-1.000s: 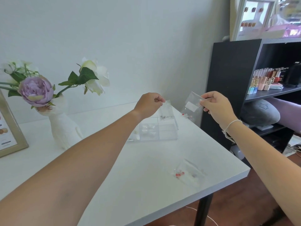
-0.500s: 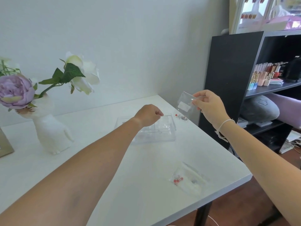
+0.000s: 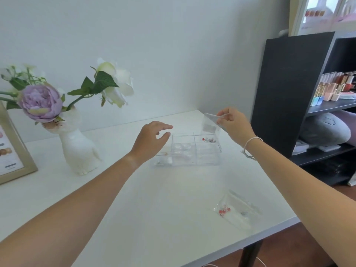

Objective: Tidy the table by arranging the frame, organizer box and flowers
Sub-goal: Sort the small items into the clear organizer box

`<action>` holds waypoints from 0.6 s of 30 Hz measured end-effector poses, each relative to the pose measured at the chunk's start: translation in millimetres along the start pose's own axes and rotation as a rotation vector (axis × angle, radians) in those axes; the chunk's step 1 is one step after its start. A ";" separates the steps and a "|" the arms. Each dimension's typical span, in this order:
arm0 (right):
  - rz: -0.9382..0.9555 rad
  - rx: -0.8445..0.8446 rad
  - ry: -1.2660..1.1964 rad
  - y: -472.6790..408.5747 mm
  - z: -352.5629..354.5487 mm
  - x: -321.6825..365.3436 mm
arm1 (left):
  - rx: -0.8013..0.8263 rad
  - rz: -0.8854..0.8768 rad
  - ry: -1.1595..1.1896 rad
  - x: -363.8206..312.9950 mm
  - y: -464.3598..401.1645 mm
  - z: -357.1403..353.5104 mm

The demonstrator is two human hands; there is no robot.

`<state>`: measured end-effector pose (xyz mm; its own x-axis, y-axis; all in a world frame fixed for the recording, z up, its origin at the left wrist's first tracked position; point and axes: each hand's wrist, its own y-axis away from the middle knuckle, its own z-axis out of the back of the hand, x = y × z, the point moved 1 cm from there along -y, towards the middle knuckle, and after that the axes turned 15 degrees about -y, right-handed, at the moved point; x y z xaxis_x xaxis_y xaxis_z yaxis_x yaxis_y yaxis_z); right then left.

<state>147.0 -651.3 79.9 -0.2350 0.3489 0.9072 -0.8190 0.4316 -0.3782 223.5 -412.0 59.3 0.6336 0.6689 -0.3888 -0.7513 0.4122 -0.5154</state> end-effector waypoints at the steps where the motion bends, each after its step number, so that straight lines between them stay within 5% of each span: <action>1: -0.007 0.013 0.008 -1.5 -3.0 -1.4 | -0.017 0.001 -0.004 5.7 6.2 3.5; 18: -0.084 0.179 0.269 27.3 -12.0 -16.9 | 0.149 0.247 0.147 48.7 51.9 -4.5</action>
<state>134.9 -635.4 52.0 -0.0352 0.5359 0.8435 -0.9141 0.3239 -0.2439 216.2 -360.8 10.2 0.4408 0.6678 -0.5998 -0.8974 0.3422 -0.2785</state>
